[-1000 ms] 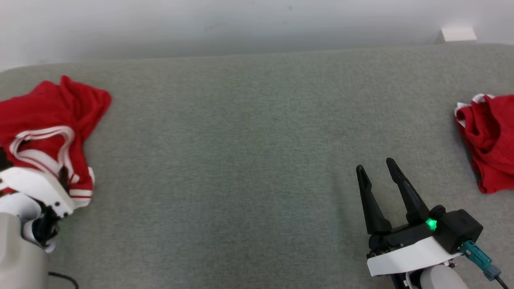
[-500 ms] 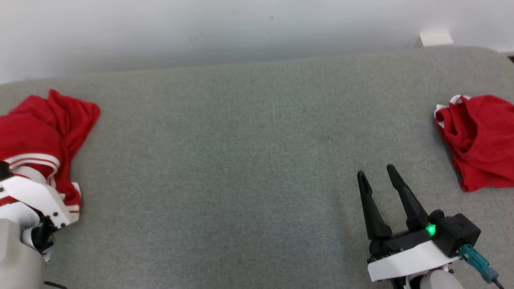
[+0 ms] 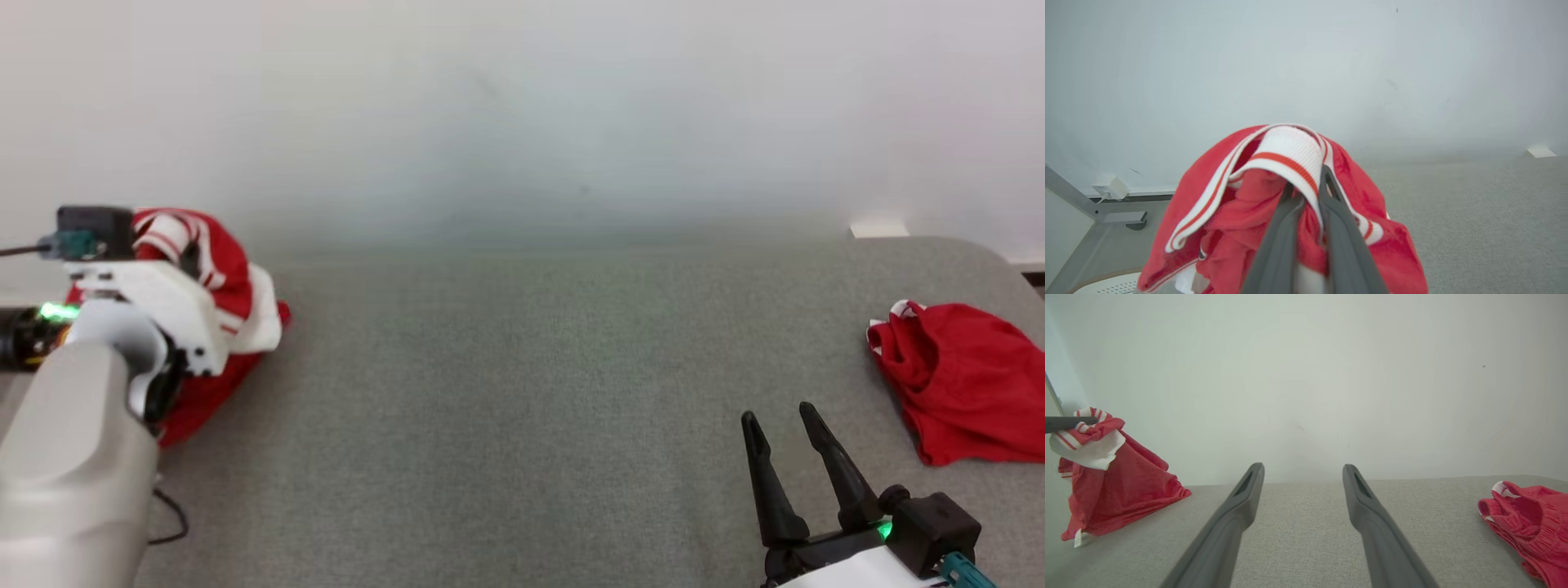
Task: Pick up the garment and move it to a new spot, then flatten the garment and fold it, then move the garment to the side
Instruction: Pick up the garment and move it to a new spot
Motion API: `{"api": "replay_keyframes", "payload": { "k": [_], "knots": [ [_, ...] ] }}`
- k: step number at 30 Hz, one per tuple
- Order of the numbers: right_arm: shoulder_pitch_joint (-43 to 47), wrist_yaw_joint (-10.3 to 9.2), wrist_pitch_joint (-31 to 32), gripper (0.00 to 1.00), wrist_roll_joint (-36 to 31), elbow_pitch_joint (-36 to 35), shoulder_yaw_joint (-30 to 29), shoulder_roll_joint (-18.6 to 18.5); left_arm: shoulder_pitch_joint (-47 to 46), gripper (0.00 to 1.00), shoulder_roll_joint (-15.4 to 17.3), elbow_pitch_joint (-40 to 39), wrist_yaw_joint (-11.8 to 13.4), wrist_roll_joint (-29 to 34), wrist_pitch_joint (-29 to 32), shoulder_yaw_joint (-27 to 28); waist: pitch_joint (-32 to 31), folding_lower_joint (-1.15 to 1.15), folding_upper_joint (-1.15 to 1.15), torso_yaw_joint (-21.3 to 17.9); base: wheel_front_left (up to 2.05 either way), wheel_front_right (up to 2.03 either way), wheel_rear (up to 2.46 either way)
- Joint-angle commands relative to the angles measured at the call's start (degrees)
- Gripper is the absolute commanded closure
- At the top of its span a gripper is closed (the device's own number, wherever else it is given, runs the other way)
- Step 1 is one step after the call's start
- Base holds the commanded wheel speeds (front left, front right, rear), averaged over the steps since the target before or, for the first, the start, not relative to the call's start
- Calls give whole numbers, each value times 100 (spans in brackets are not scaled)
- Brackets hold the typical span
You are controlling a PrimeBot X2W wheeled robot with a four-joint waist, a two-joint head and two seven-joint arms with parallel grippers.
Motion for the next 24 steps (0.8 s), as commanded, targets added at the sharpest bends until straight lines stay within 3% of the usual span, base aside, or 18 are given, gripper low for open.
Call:
{"api": "replay_keyframes", "payload": {
  "k": [1, 7, 15, 20, 24],
  "knots": [
    [96, -14, 2, 0, -32, 1, -61, -6, -54, 100, -73, -342, -13, -72, 3, -193, -179, 0, 0, 0, 0, 0, 0],
    [251, -14, 2, 0, -163, -16, -222, -8, 109, 100, -35, -2122, -7, -472, 242, -1039, -391, 0, 0, -237, 0, 0, 0],
    [274, -14, 3, 0, -308, -103, -310, -6, 488, 100, -178, -3934, 93, -735, 770, -1295, -391, 0, 0, -603, 0, 0, 0],
    [296, -14, 2, 0, -250, -69, -256, -6, 1145, 100, -366, -4264, 283, -928, 806, -1332, -281, 0, 0, -796, 0, 0, 0],
    [248, -14, 2, 0, -216, 5, -195, -11, 1825, 100, -559, -3927, 365, -1146, 575, -1392, -204, 0, 0, -910, 0, 0, 0]
  ]
}}
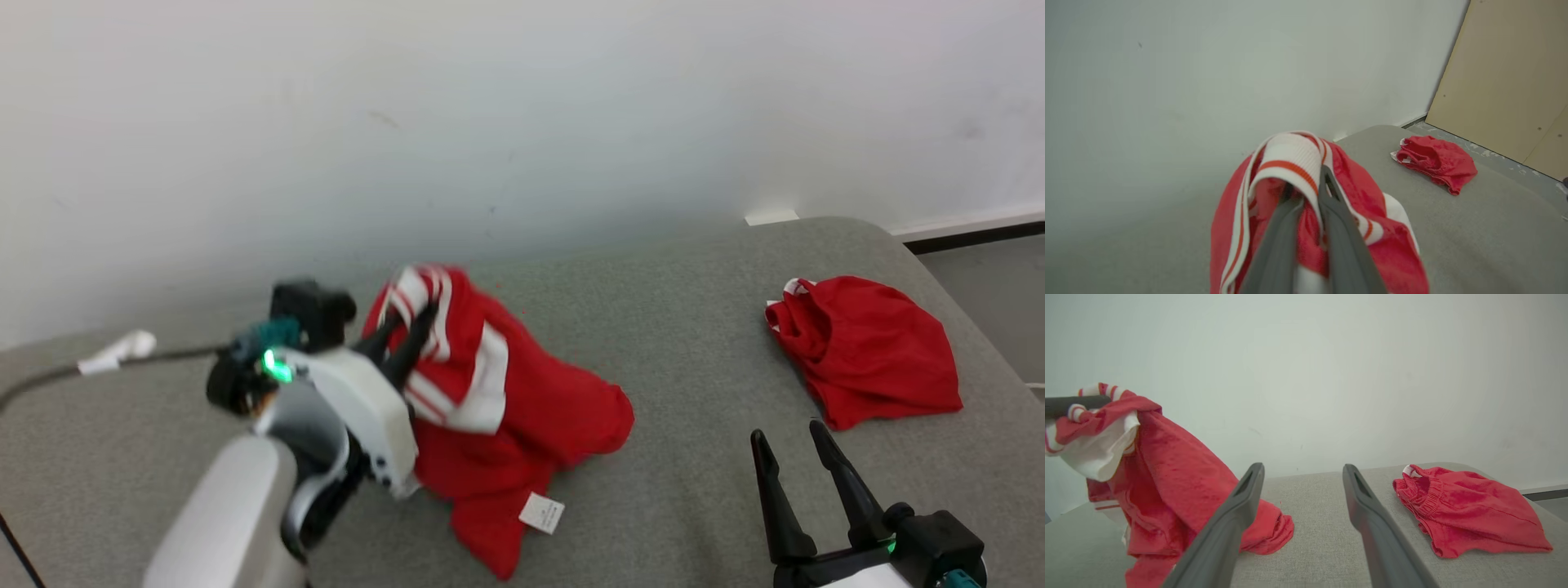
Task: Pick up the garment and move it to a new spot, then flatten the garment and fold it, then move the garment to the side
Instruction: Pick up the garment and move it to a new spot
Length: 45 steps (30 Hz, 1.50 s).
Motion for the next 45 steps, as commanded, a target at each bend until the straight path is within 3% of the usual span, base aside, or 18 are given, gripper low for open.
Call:
{"api": "replay_keyframes", "payload": {
  "k": [1, 8, 9, 10, 11, 17, 21, 30, 36, 39, 45],
  "knots": [
    [-26, -14, 2, 0, 41, 65, 32, -20, 394, 100, -86, 330, 47, -152, -199, 2, 65, 1, 0, -82, 0, 0, 0],
    [-126, -14, 2, 0, 57, 106, 135, -70, 910, 100, -258, 1732, 108, -142, -980, 9, 137, 1, 0, -172, 0, 0, 0],
    [-130, -14, 2, 0, 58, 116, 143, -75, 909, 83, -284, 1967, 120, -127, -1105, 7, 143, 1, 0, -166, 0, 0, 0],
    [-133, -14, 2, 0, 58, 133, 157, -83, 909, 55, -307, 2192, 118, -97, -1207, -15, 145, 1, 0, -153, 0, 0, 0],
    [-135, -14, 2, 0, 57, 153, 168, -92, 870, 0, -344, 2369, 106, -88, -1322, -26, 147, 1, 0, -137, 0, 0, 0],
    [-94, -14, 2, 0, 64, 195, 177, -103, 654, 0, -431, 2900, 115, 17, -1985, -59, 117, 1, 0, 57, 0, 0, 0],
    [-46, -14, 2, 0, 61, 164, 116, -96, 662, 0, -378, 2740, 209, 62, -2392, -36, 65, 1, 0, 189, 0, 0, 0],
    [180, -14, 2, 0, -29, 10, -69, -109, 1557, 0, -49, 1313, 869, 242, -2822, 337, -37, 1, 0, 449, 0, 0, 0],
    [363, -14, 2, 0, -34, -165, -278, -108, 2532, 0, -95, 143, 1295, 402, -2865, 775, -50, 1, 0, 588, 0, 0, 0],
    [474, -14, 2, 0, -24, -218, -382, -97, 3005, 0, -259, -309, 1360, 578, -2862, 983, -49, 1, 0, 646, 0, 0, 0],
    [618, -14, 2, 0, -32, -261, -452, -79, 3453, 0, -616, -607, 1206, 894, -2864, 1193, -55, 1, 0, 715, 0, 0, 0]
  ]
}}
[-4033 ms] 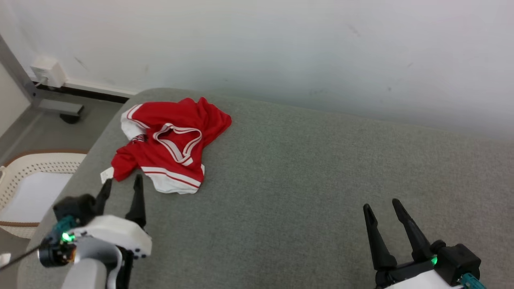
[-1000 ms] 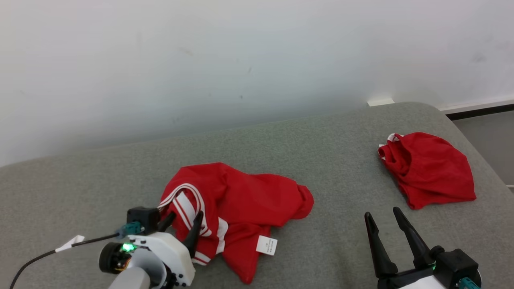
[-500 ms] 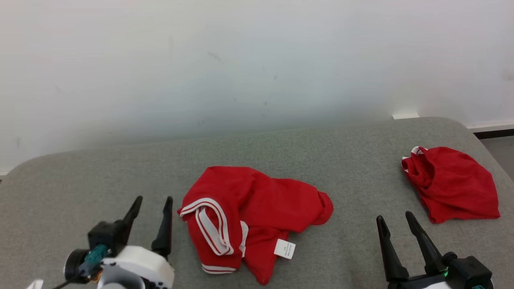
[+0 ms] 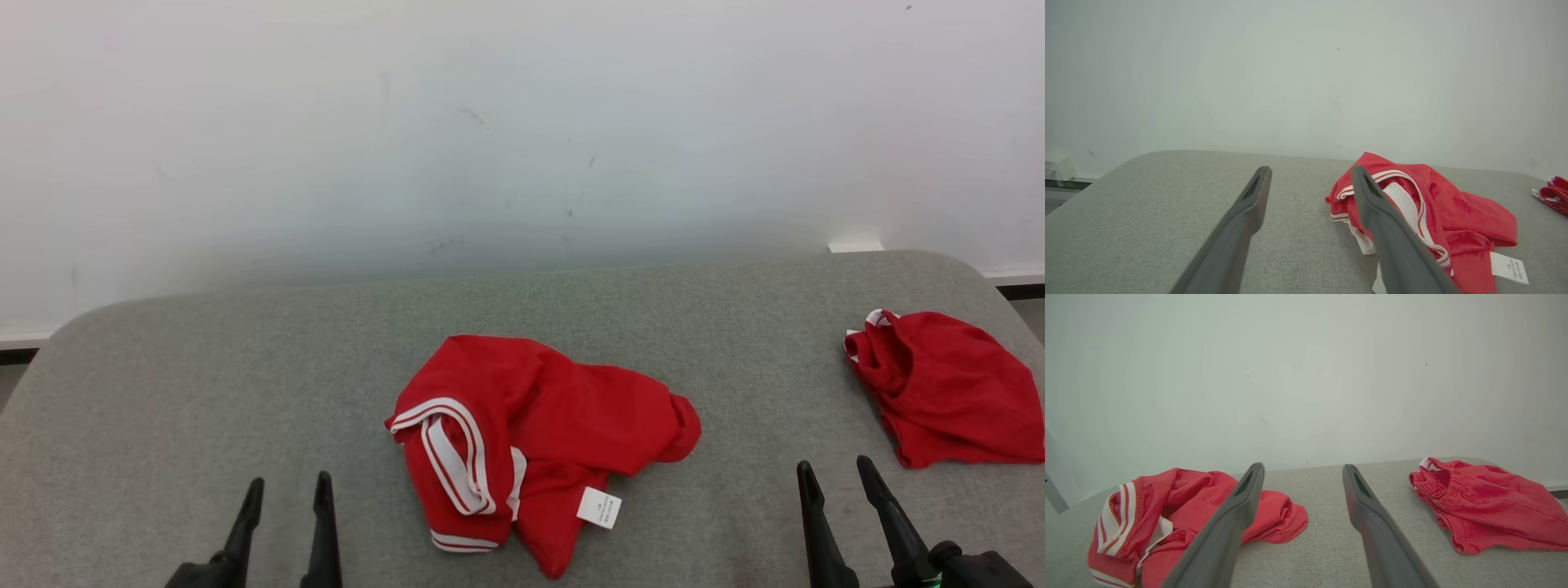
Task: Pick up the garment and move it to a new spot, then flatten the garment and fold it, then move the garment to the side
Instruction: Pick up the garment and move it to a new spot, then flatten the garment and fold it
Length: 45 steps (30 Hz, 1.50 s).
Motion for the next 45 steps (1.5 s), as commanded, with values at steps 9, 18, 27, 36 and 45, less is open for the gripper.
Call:
{"api": "replay_keyframes", "payload": {
  "k": [9, 18, 27, 36, 45],
  "knots": [
    [-49, -14, 2, 0, -36, -17, 72, -43, 76, 0, -311, -113, -335, 418, -8, 332, 34, 0, 0, 3, 0, 0, 0],
    [-63, -14, 2, 0, 21, 72, 153, -12, 77, 0, -461, -20, -542, 586, -8, 518, -48, 0, 0, -1, 0, 0, 0],
    [-287, -14, 400, 0, 874, 925, 1565, -188, -98, 0, -554, 97, -753, 643, -7, 480, -39, 0, 0, 380, 0, 0, 0],
    [-938, -14, 802, 0, 1391, 2088, 2448, -138, -335, 0, -595, 189, -832, 638, -6, 378, 71, 0, 0, 1093, 0, 0, 0],
    [-1377, -14, 552, 0, 1861, 3173, 2660, 27, -400, 0, -609, 247, -863, 608, -6, 341, 109, 0, 0, 1529, 0, 0, 0]
  ]
}}
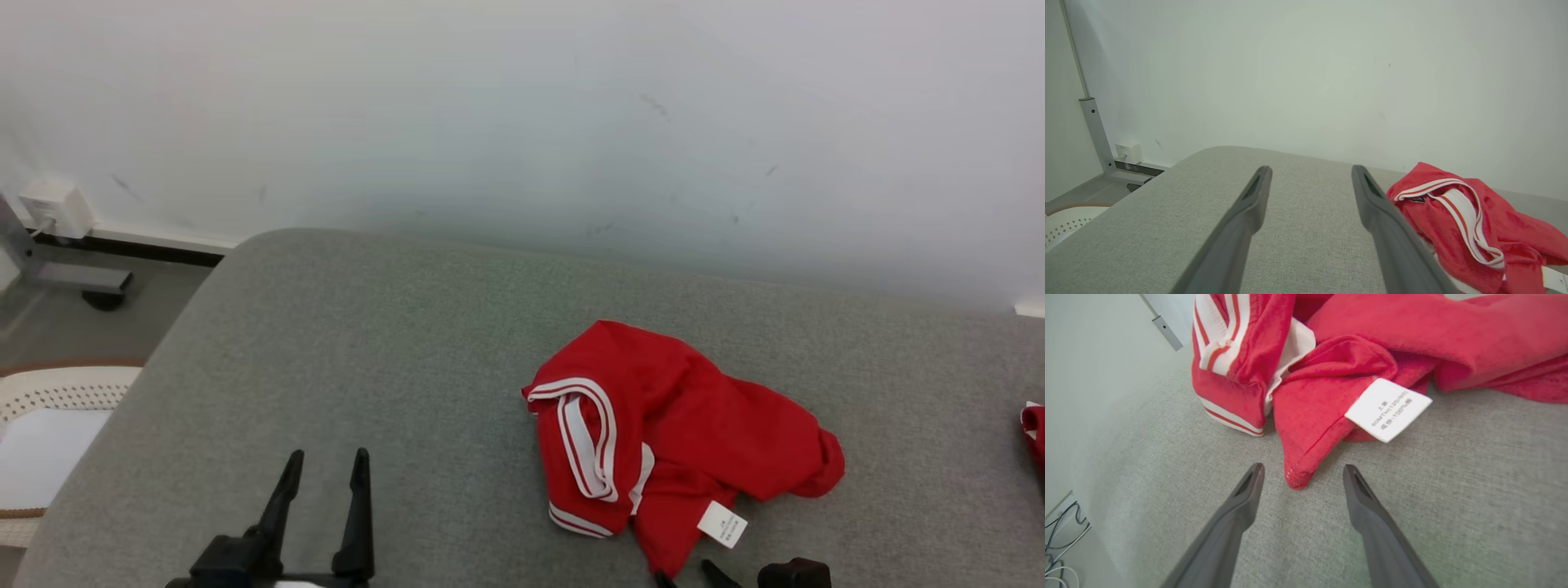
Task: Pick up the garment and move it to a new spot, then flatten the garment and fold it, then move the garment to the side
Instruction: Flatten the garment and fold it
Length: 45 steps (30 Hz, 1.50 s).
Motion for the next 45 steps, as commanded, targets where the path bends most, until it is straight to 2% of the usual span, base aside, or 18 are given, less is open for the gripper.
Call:
{"api": "replay_keyframes", "payload": {
  "k": [1, 6, 9, 10, 11, 12, 14, 17, 25, 29, 36, 45],
  "knots": [
    [-120, -14, -82, 0, 79, 119, 25, 7, -78, 0, 16, 14, -24, -21, -1, 5, 33, 0, 0, 62, 0, 0, 0],
    [-368, -14, -238, 0, 367, 543, 121, 31, -102, 0, 13, 26, -33, 8, -2, 27, 105, 0, 0, 101, 0, 0, 0],
    [-480, -14, -321, 0, 632, 566, 314, 32, -133, 0, 13, 17, -24, 28, -2, 29, 159, 0, 0, 88, 0, 0, 0],
    [-501, -14, -348, 21, 756, 545, 385, 32, -134, 0, 12, 19, -26, 27, -2, 22, 174, 0, 0, 72, 0, 0, 0],
    [-501, -14, -348, 21, 756, 545, 385, 32, -134, 0, 12, 19, -26, 27, -2, 22, 174, 0, 0, 72, 0, 0, 0],
    [-527, -14, -375, 40, 871, 519, 455, 31, -138, 0, 13, 24, -26, 23, -2, 18, 193, 0, 0, 51, 0, 0, 0],
    [-599, -14, -407, 71, 1023, 539, 610, 31, -152, 0, 12, 40, -27, 8, -2, 10, 223, 0, 0, 4, 0, 0, 0],
    [-690, -14, -460, 100, 1253, 570, 808, 30, -178, 0, 13, 62, -26, -22, -2, -8, 255, 0, 0, -66, 0, 0, 0],
    [-901, -14, -587, 100, 1520, 595, 990, -1, -179, 0, 13, 62, 14, -29, -2, 16, 268, 0, 0, -265, 0, 0, 0],
    [-926, -14, -590, 100, 1325, 443, 1047, -351, -142, 0, 12, 60, 38, -110, -2, -13, 220, 0, 0, -404, 0, 0, 0],
    [-955, -14, -589, 100, 631, 14, 870, -1421, -30, 0, 13, 20, 87, -168, -2, 0, 120, 0, 0, -834, 0, 0, 0],
    [-899, -14, -433, 100, -106, -526, 169, -2669, 22, 0, 14, -20, 147, -303, -1, -80, 94, 0, 0, -1391, 0, 0, 0]
  ]
}}
